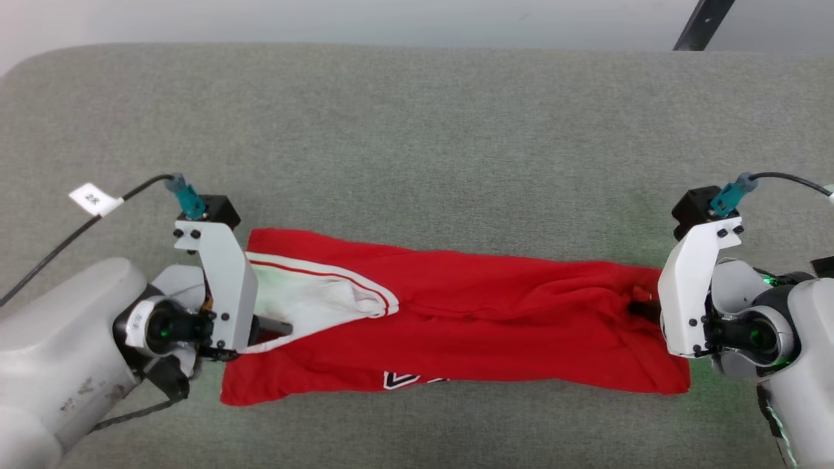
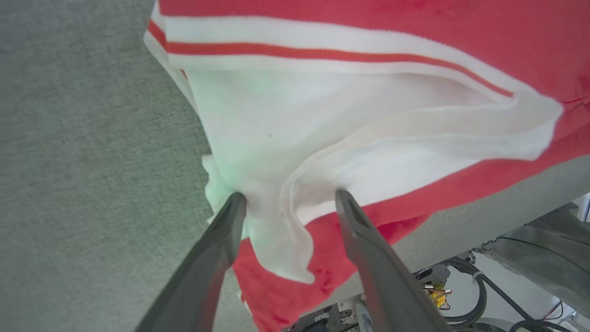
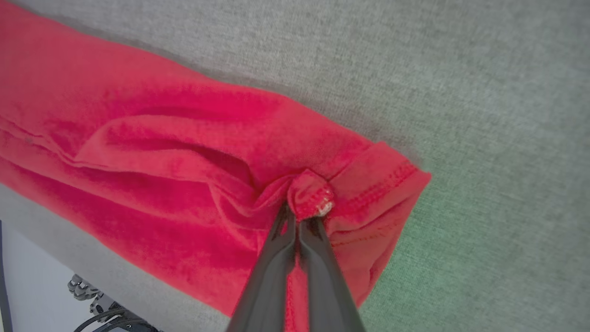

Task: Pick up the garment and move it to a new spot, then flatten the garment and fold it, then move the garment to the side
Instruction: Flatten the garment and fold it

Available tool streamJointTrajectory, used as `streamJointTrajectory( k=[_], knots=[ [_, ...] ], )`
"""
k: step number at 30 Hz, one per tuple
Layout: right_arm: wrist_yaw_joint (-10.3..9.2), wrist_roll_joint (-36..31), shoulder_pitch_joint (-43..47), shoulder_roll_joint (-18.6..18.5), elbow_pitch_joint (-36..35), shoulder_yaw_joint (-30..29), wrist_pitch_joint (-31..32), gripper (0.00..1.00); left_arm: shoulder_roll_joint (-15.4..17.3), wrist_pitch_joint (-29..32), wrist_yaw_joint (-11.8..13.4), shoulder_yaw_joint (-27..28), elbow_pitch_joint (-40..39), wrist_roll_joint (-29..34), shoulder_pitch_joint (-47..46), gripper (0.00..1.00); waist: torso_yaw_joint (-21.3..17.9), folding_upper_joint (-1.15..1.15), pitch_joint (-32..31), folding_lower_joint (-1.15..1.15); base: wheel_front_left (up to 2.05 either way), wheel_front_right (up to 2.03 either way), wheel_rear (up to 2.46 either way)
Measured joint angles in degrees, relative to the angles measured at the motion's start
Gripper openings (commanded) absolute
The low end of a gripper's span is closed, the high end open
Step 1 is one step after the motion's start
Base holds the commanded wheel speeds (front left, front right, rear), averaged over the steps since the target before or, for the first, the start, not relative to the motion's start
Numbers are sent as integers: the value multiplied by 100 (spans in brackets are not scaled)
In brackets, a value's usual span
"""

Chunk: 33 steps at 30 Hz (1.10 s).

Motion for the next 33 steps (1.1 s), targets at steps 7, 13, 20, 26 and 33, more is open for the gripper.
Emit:
streamJointTrajectory(
  k=[7, 13, 20, 26, 33],
  knots=[
    [0, -298, -132, 263, 569, -246, 43, 0, -5, -49, 49, 9, -78, 19, 12, 100, 82, 0, 18, 0, 0, 0, 0],
    [1, -555, -280, 487, 1045, -442, 123, 17, -51, -76, 60, 0, -27, 18, 73, 100, 106, 0, -80, 0, 0, 0, 0],
    [0, -628, -170, 536, 1150, -471, 367, 43, -23, -182, 98, 34, -43, -22, 171, 100, 138, 0, -328, 0, 0, 0, 0],
    [0, -723, -14, 556, 1210, -546, 309, 100, 55, -341, 189, 58, -110, -19, 317, 100, 176, 0, -533, 0, 0, 0, 0],
    [0, -925, -14, 587, 1261, -721, 348, 100, 159, -751, 302, 104, -180, 76, 520, 100, 202, 0, -766, 0, 0, 0, 0]
  ],
)
